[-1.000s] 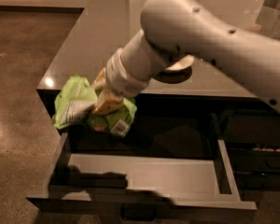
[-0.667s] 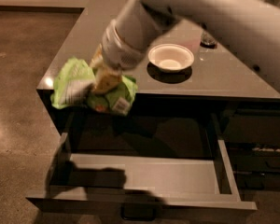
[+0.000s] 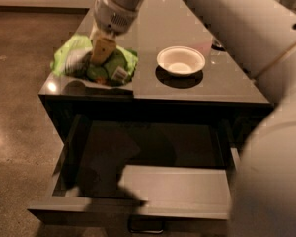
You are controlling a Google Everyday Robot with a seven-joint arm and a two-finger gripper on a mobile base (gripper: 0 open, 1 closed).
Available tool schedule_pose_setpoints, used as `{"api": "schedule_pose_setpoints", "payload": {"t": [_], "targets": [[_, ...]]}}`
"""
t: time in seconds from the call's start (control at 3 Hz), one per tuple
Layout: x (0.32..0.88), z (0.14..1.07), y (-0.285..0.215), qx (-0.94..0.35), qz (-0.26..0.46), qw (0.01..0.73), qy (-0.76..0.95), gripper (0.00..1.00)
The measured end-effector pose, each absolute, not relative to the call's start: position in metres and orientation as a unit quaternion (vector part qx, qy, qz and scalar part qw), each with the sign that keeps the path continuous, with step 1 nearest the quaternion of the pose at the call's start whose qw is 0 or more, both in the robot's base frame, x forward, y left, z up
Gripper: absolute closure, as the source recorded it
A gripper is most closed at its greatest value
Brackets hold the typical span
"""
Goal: Pick green rice chip bag from top drawer and place on counter
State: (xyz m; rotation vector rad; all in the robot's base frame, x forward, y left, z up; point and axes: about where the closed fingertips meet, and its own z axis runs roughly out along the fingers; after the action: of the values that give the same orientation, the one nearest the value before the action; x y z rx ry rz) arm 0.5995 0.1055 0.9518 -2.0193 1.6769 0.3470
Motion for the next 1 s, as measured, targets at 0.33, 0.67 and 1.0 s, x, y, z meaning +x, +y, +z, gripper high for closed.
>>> {"api": "schedule_pose_setpoints", "payload": {"t": [0.33,0.67,1.0], "targets": [[0.6407,0.9893,0.1223,-0.728,0.103,0.274,0.620,0.51],[0.6391,0.9893,0.1223,-0.728,0.105,0.277,0.618,0.28],[0.6401,0.9880,0.1246,-0.728,0.106,0.277,0.618,0.04]]}}
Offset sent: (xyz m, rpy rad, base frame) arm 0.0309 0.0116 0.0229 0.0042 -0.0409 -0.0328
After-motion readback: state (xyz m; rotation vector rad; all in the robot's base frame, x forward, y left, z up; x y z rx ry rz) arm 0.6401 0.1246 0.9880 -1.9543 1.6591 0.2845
